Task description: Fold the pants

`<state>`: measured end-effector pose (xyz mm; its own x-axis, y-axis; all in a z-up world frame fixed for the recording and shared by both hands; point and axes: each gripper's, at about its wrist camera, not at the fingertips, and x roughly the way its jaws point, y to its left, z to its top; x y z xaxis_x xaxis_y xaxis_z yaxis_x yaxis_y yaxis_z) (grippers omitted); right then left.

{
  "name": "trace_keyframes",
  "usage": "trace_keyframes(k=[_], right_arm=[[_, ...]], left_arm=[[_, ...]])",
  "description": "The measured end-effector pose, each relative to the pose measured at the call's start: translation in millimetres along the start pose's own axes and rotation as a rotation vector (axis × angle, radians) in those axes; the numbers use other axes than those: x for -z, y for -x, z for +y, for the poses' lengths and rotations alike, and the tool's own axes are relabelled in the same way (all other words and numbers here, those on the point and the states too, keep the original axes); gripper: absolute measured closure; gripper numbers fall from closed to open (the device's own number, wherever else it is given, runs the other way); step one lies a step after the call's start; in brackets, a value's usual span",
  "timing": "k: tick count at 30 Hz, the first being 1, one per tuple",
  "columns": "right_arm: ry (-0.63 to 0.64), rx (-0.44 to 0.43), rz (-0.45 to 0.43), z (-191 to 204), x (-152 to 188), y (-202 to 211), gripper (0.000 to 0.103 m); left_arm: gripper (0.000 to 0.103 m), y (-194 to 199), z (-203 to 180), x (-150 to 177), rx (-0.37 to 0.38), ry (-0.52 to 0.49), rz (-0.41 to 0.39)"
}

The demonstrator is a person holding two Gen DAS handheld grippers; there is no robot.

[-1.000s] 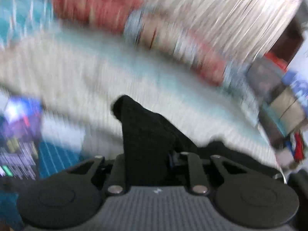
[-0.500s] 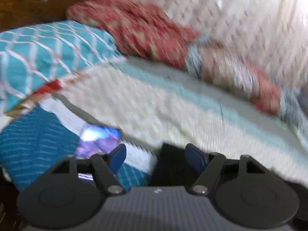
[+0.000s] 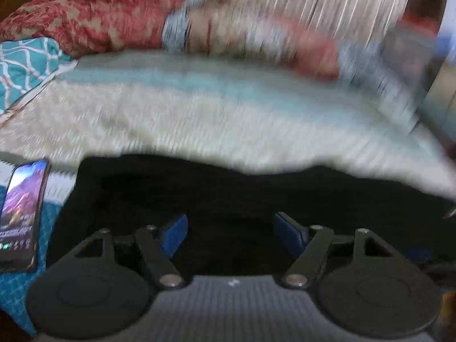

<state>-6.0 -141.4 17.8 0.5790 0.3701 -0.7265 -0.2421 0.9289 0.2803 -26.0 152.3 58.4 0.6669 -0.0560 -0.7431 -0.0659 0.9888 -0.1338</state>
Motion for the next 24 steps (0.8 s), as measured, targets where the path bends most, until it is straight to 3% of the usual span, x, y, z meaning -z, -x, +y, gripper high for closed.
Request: trace_keyframes(k=[2, 5, 8, 12, 16, 19, 24], right_arm=[[-0.084, -0.019, -0.005, -37, 17, 16, 0.052], [-0.211, -0.072, -0.044, -70, 33, 50, 0.054], [-0.307, -0.024, -0.185, -101, 42, 87, 0.052], [-0.559, 0.124, -0.433, -181, 58, 137, 0.051], [-0.752, 0.276, -0.620, -254, 74, 163, 0.028], [-0.831, 0.253, -0.646, -287, 70, 156, 0.022], [-0.853, 0.224, -0.641, -310, 63, 141, 0.020]], left_arm=[[0.035, -19, -7, 9, -0.092, -0.088, 0.078], [0.034, -12, -15, 12, -0.115, -0.151, 0.064], [0.031, -5, -24, 2, -0.127, -0.152, 0.071], [0.027, 13, -55, -11, -0.040, -0.142, 0.038], [0.024, 7, -97, -21, 0.044, -0.158, 0.067], [0.024, -7, -126, -23, 0.102, -0.142, 0.129], [0.024, -16, -158, -17, 0.166, -0.134, 0.196]])
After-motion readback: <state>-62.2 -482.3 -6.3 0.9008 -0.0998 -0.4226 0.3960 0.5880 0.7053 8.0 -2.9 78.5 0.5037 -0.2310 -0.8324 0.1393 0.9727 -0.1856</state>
